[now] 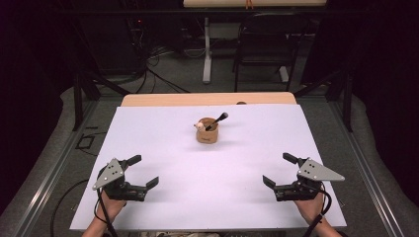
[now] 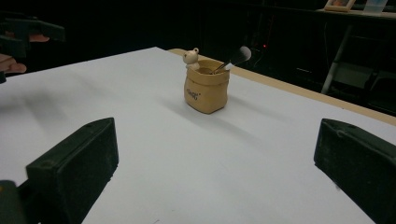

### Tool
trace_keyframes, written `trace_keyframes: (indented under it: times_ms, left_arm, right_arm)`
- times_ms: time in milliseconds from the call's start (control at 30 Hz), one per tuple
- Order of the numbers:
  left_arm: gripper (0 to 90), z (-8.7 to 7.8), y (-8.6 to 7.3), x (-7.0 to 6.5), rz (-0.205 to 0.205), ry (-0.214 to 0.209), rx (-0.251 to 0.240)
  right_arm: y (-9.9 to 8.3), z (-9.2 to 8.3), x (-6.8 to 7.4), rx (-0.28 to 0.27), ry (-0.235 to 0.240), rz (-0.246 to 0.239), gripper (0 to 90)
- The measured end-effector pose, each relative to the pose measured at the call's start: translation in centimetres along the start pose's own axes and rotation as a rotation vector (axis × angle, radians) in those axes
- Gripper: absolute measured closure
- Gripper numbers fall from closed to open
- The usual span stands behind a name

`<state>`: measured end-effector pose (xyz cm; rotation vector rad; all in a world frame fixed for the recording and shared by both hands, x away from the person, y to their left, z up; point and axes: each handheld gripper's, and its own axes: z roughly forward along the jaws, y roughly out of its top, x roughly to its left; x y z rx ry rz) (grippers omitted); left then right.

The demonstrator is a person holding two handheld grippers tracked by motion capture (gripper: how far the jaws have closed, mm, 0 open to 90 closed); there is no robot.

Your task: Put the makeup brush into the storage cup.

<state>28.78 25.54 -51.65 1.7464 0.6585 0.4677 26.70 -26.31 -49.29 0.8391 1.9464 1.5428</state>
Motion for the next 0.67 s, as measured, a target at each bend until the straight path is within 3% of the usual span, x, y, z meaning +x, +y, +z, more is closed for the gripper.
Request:
trace_keyframes:
  times_ms: [667]
  left_arm:
    - [0.0,0.07,0.08,0.08,0.003,-0.001,-0.006]
  right_arm:
    - [-0.11,0.15,-0.41,0.021,-0.007,0.018,0.0]
